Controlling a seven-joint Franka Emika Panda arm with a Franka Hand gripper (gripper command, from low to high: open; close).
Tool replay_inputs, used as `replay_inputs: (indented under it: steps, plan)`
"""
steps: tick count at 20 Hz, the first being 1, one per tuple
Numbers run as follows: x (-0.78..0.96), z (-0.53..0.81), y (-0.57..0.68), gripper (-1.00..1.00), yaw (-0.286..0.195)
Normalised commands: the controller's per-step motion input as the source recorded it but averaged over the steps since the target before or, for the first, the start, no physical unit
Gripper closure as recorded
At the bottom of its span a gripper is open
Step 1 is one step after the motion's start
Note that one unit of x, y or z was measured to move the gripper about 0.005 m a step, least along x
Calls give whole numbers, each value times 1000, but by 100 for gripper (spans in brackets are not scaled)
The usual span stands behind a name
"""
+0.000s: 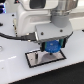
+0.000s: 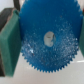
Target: Insert the blue gear onto the right peg, followed by the red gear
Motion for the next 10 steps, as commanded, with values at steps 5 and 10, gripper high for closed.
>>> replay_inputs:
  steps: [5, 10]
  plan:
    - [205, 65, -76, 100, 0]
    - [287, 2, 80, 100, 0]
